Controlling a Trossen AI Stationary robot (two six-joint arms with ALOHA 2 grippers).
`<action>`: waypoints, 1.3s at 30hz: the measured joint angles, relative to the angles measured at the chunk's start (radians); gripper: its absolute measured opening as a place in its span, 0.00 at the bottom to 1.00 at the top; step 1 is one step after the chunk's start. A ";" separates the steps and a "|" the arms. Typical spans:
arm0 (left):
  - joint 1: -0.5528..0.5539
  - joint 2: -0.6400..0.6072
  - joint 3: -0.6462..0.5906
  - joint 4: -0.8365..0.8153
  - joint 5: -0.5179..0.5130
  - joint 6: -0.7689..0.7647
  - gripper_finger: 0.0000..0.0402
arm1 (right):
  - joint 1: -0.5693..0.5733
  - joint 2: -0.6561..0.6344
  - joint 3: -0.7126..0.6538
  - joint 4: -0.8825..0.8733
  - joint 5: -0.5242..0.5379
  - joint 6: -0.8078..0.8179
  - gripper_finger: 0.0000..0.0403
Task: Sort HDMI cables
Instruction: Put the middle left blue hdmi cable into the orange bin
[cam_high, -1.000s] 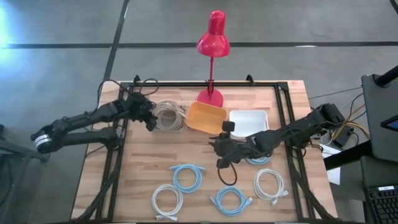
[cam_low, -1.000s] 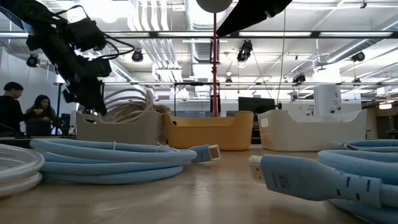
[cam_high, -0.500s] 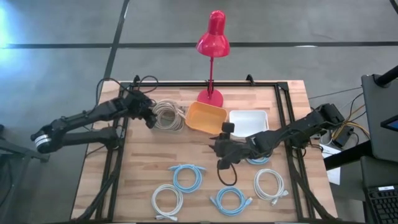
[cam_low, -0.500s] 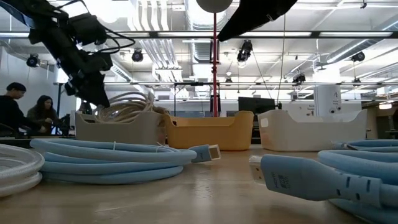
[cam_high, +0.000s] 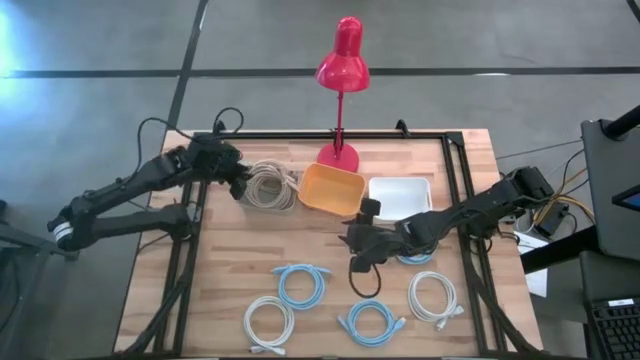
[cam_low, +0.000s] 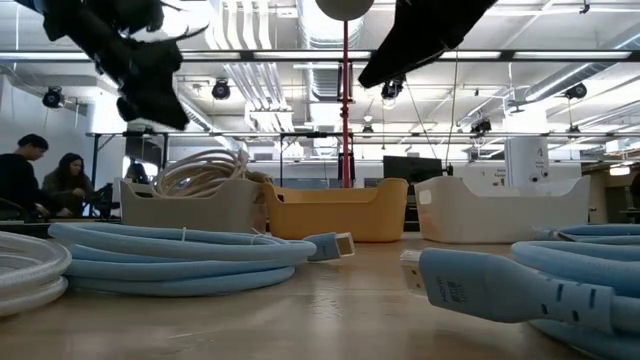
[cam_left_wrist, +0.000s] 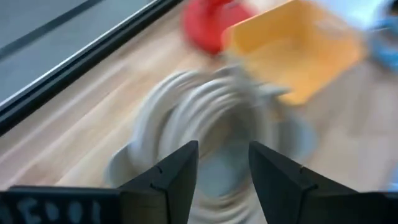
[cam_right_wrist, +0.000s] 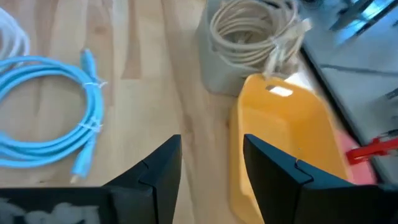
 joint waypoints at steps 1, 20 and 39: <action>-0.004 -0.005 0.000 0.019 0.047 0.005 0.43 | 0.000 0.000 -0.002 0.000 -0.024 0.007 0.42; -0.157 -0.006 -0.094 0.292 0.242 -0.048 0.43 | 0.000 -0.001 -0.004 -0.461 -0.212 0.510 0.42; -0.361 -0.005 -0.167 0.550 0.241 -0.094 0.43 | -0.005 -0.002 -0.147 -0.651 -0.509 1.014 0.42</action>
